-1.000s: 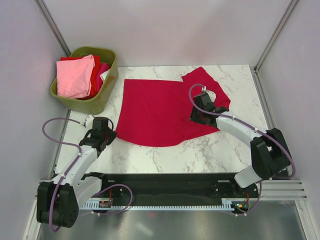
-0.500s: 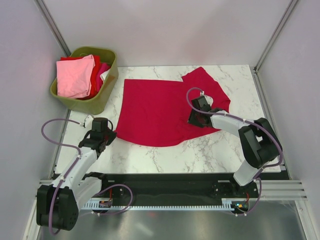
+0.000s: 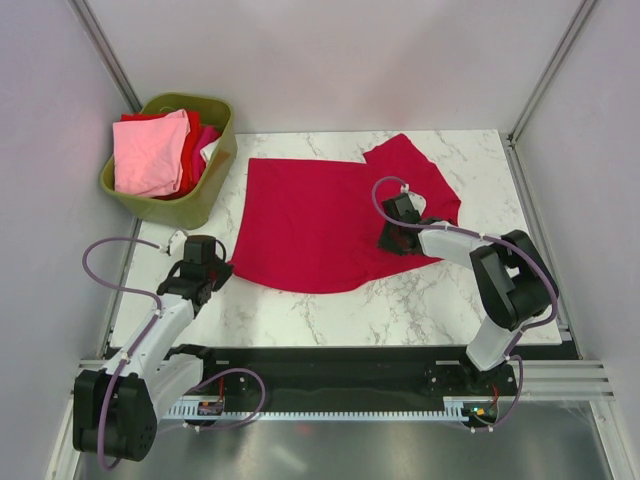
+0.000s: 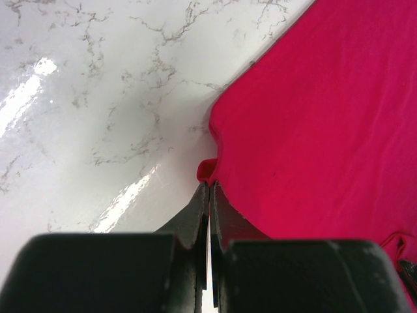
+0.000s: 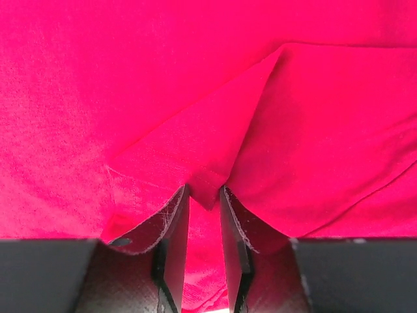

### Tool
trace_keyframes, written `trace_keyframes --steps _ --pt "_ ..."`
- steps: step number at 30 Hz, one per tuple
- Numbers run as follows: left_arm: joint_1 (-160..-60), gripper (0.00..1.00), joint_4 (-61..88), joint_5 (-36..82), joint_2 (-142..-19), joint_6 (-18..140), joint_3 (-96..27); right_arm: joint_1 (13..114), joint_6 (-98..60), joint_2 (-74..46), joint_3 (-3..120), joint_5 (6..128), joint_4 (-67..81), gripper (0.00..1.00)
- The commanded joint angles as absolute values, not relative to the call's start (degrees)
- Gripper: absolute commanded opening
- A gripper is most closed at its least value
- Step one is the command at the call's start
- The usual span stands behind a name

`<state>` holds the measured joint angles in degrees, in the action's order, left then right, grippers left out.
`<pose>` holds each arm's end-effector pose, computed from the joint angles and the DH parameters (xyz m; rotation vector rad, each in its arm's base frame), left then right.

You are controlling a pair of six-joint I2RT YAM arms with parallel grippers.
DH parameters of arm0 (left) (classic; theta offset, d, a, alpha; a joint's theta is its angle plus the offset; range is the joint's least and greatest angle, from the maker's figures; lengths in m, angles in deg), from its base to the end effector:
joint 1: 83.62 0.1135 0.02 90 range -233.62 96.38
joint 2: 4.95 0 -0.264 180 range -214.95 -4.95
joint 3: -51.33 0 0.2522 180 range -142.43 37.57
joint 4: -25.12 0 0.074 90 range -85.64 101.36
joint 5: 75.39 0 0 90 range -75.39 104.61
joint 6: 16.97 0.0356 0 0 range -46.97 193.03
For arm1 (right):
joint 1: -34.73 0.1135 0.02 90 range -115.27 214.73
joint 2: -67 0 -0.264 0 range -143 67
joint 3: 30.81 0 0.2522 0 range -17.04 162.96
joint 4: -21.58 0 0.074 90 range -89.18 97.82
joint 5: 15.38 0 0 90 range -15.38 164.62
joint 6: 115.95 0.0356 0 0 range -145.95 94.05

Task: Fold and stack the t-shirts
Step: Flatten the tshirt out

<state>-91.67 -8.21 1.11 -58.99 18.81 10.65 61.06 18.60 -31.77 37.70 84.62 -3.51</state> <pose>0.1842 -0.0177 0.1899 -1.0308 2.1346 -0.2462 0.3076 0.1453 0.1576 0.4701 2.4942 0.2781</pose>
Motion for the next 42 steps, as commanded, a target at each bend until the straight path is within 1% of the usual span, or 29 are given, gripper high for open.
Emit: trace_keyframes --steps 1,4,7,9,10,11,13,16,19,25,27,28,30,31,33,35,37,42 --pt "-91.35 0.02 -7.54 -1.39 -57.95 19.77 10.5 60.74 19.31 -32.06 38.06 86.04 -1.76 0.33" --pt "-91.44 0.02 -7.54 -1.48 -57.86 19.77 10.5 60.74 19.14 -31.97 38.41 86.75 -1.67 0.32" --pt "-91.44 0.02 -7.54 -1.48 -57.95 19.68 10.32 60.66 18.87 -33.02 39.29 86.57 -1.76 0.26" --pt "-91.44 0.02 -7.54 -1.39 -57.95 19.77 10.41 60.57 18.87 -33.37 39.56 86.31 -1.76 0.28" --pt "-91.44 0.02 -7.63 -1.39 -57.86 19.77 10.41 60.57 18.87 -33.29 39.56 86.31 -1.85 0.33" --pt "-91.35 0.02 -7.71 -1.48 -57.86 19.86 10.41 60.57 18.79 -33.38 39.56 86.22 -1.85 0.34" --pt "-91.44 0.02 -7.71 -1.57 -57.6 19.86 10.5 60.57 18.79 -33.2 39.56 86.57 -1.85 0.35" --pt "-91.44 0.02 -7.63 -1.57 -57.68 19.77 10.41 60.57 18.61 -33.11 39.64 87.1 -1.76 0.29" --pt "-91.35 0.02 -7.71 -1.48 -57.77 19.77 10.41 60.48 18.43 -32.94 39.91 87.45 -1.85 0.27" --pt "-91.35 0.02 -7.72 -1.65 -57.86 19.86 10.5 60.57 18.0 -32.5 40.26 87.98 -1.76 0.3" --pt "-91.35 0.02 -7.71 -1.65 -57.86 19.77 10.5 60.48 17.91 -32.85 40.61 87.8 -1.85 0.27" --pt "-91.44 0.02 -7.71 -1.65 -57.95 19.77 10.5 60.57 17.82 -33.11 40.7 87.71 -1.85 0.21" --pt "-91.44 0.02 -7.8 -1.65 -57.95 19.86 10.5 60.57 17.82 -33.11 40.96 87.54 -1.85 0.14" --pt "-91.44 0.02 -7.8 -1.65 -57.86 19.86 10.58 60.48 17.82 -33.11 40.96 87.63 -1.76 0.08" --pt "-91.44 0.02 -7.72 -1.65 -57.86 19.86 10.67 60.48 17.82 -32.68 41.14 87.89 -1.93 0.03" --pt "-91.44 0.02 -7.63 -1.74 -57.95 19.86 10.76 60.48 17.64 -32.15 41.14 88.33 -2.29 0.02" --pt "-91.44 0.02 -7.63 -2.09 -58.12 19.94 10.67 60.39 17.47 -31.44 41.31 89.12 -2.81 0.0" --pt "-91.44 0.02 -7.71 -2.18 -58.21 20.3 10.58 59.52 16.85 -28.47 41.23 89.12 -4.22 0.0"
